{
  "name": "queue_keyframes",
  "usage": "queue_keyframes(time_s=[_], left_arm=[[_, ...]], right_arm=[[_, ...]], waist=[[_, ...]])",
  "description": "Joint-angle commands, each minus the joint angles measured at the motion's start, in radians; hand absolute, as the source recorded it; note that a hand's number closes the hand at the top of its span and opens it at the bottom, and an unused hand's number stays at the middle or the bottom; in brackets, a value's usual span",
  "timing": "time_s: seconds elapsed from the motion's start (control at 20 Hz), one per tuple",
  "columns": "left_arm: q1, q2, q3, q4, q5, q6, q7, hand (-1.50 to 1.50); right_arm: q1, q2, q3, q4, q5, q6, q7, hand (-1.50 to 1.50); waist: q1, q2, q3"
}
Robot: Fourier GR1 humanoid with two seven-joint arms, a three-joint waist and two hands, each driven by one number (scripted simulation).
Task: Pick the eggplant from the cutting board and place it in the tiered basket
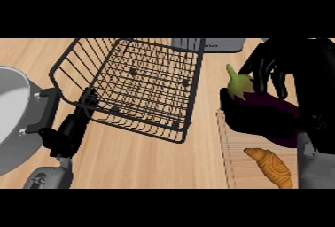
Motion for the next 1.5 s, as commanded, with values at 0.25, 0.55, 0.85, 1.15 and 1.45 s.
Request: queue_keyframes(time_s=[0.25,0.55,0.85,1.15,1.45], left_arm=[[-0.061,-0.048,-0.062,0.053,-0.018,-0.042,0.003,0.00],[-0.026,-0.027,-0.051,0.005,-0.010,-0.063,0.011,0.00],[-0.058,-0.070,-0.084,0.003,-0.033,-0.045,0.027,0.00],[-0.075,-0.060,-0.071,0.023,-0.030,-0.066,0.037,0.00],[-0.043,-0.071,-0.078,0.015,-0.044,-0.060,0.022,0.00]], right_arm=[[-0.331,0.143,-0.020,0.439,0.059,-0.099,0.098,1.50],[-0.508,0.145,-0.047,0.762,0.019,-0.189,0.018,1.50],[-0.612,0.146,-0.008,1.027,-0.052,-0.334,-0.067,1.50],[-0.664,0.146,0.066,1.166,-0.199,-0.477,-0.134,1.50],[-0.724,0.146,0.121,1.273,-0.390,-0.608,-0.135,1.50]], waist=[[0.001,0.012,-0.003],[0.018,0.013,-0.002],[0.034,0.018,-0.003],[0.034,0.016,-0.002],[0.053,0.018,-0.003]])
